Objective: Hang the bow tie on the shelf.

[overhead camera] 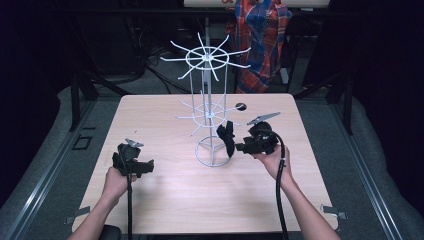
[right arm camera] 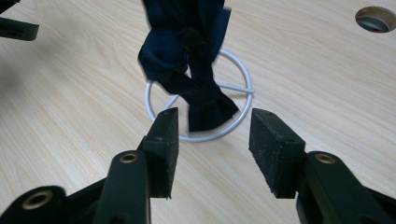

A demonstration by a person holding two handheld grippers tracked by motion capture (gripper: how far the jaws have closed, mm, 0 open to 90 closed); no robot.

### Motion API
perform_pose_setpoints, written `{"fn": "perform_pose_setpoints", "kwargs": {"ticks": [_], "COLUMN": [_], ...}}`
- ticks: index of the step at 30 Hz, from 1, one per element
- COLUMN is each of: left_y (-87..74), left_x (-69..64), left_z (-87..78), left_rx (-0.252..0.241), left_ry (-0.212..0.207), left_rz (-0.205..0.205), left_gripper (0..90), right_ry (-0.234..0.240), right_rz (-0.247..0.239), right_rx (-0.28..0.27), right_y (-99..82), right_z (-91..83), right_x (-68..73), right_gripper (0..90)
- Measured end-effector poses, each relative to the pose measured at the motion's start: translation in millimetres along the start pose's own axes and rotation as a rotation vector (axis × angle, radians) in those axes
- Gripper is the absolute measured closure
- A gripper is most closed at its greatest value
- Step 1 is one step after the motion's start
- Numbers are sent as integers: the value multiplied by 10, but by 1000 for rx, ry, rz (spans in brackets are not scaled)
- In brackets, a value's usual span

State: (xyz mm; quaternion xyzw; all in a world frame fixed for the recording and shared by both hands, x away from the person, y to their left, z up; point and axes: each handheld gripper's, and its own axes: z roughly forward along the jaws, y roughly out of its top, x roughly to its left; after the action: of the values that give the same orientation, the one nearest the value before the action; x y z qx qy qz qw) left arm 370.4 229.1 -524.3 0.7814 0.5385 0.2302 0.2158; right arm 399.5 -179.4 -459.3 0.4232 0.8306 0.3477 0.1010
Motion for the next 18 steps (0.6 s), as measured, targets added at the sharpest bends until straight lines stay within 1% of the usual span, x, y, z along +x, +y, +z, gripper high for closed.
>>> {"fn": "perform_pose_setpoints", "kwargs": {"ticks": [3,4,7,10,16,17,18], "left_y": [0,0,1,2,1,1,2], "left_x": [0,0,0,-2,-2,-2,-2], "left_z": [0,1,5,4,5,5,4], "left_rx": [1,1,3,5,2,2,3], "left_ry": [0,0,-2,-5,-3,-3,-5], "left_rz": [0,-1,0,-1,-2,-2,-2], "left_gripper": [156,156,155,156,156,156,156], "right_ry": [8,7,11,14,-4,-4,-3], "right_rz": [-8,-7,-11,-24,-43,-43,-52], "right_rx": [-6,-4,-6,-5,12,12,6], "right_y": [0,1,-1,-5,-32,-32,-55], "right_z": [-13,-32,-50,-101,-213,-213,-264], "right_x": [1,17,28,46,68,68,69], "right_gripper": [510,489,475,433,341,341,310]}}
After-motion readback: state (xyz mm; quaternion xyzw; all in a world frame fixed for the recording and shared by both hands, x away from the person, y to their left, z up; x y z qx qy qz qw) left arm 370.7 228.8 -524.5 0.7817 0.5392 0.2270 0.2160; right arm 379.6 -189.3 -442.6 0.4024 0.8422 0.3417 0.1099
